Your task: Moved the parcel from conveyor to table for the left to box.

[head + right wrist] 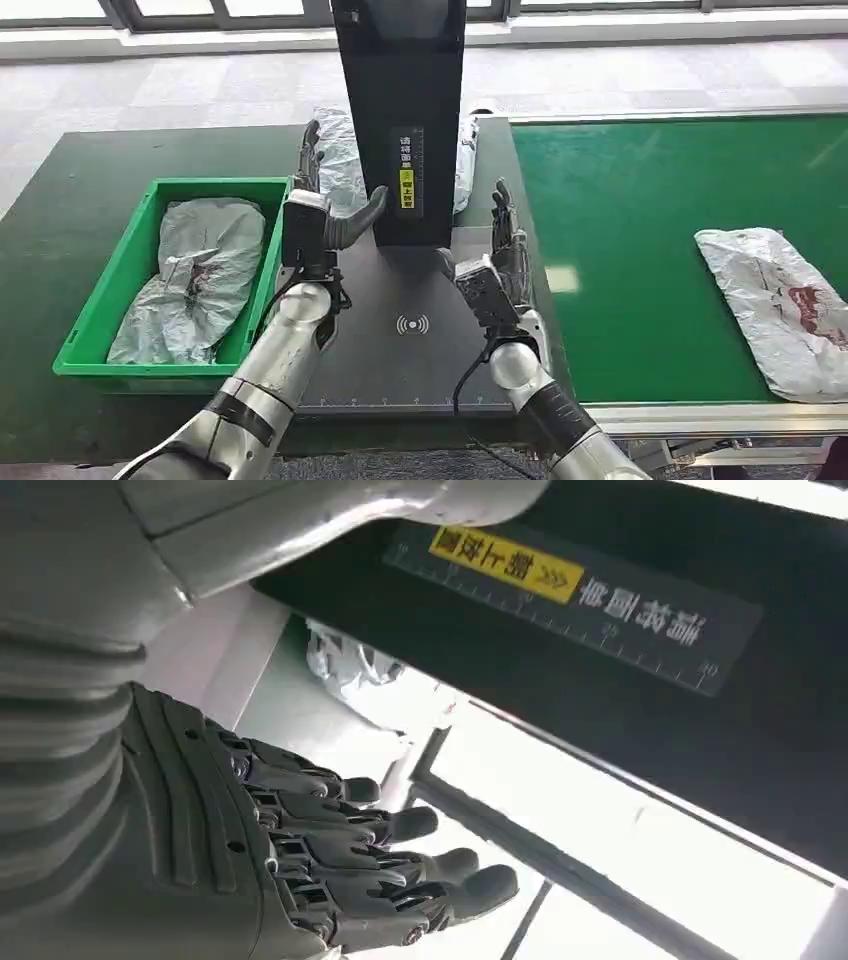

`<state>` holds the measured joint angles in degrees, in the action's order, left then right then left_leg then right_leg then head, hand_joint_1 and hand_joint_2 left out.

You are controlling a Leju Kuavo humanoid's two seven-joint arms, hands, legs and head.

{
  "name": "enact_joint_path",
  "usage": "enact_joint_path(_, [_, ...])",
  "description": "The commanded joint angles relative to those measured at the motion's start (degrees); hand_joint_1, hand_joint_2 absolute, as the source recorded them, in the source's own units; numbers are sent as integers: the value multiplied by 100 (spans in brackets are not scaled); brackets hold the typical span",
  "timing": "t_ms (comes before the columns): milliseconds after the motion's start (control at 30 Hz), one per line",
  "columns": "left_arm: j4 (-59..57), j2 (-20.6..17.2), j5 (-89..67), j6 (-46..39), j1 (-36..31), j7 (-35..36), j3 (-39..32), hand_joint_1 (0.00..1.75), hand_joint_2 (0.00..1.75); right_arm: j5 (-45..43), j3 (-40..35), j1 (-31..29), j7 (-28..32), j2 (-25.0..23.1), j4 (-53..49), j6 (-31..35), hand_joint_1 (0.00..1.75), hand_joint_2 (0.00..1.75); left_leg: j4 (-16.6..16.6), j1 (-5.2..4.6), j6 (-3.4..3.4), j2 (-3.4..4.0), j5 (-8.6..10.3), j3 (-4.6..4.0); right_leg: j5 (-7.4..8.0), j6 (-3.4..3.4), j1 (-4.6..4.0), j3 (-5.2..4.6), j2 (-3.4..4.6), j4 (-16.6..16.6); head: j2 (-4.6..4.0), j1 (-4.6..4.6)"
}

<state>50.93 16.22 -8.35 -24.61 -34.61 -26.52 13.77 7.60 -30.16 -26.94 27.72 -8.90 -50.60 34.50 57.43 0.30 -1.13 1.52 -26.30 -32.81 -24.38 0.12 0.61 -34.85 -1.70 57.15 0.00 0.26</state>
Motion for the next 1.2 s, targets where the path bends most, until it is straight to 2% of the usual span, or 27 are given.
enact_joint_path(33, [233,-348,-201,41,515,244,95,0,175,373,467,110,-250,194,111,394,0,175,-16,-1,2,-5,-1,21,-1,0,3,19,12,-13,-2,-2])
enact_joint_path(100, [379,-410,-224,95,685,218,25,0,175,497,622,205,-296,166,-3,301,0,175,-31,3,4,-14,-1,39,0,-3,0,37,27,-30,0,-2])
enact_joint_path(333, [434,-414,-259,116,728,202,14,0,175,582,694,229,-319,144,-46,259,0,175,-5,0,3,-10,-1,2,-3,-2,1,3,7,-4,0,-2])
enact_joint_path(533, [617,-601,-754,79,1184,250,177,0,175,1220,986,146,-559,255,158,523,0,175,-14,-3,4,0,-1,14,-1,-1,6,10,17,-11,0,-2])
enact_joint_path(933, [604,-606,-731,122,1205,279,153,0,175,1316,1106,161,-600,314,202,529,0,175,-8,2,4,-10,0,6,-1,-2,0,7,10,-9,-2,-2])
enact_joint_path(1033, [608,-601,-692,148,1262,326,70,0,175,1518,1256,71,-709,379,431,549,0,175,-12,2,5,-12,1,12,0,-2,0,12,15,-13,-2,-2])
enact_joint_path(1200, [819,-646,-883,113,1398,348,132,0,175,2191,2139,-113,-585,426,1030,550,0,175,-8,-1,6,-12,0,8,-3,1,2,10,6,-9,-2,-2])
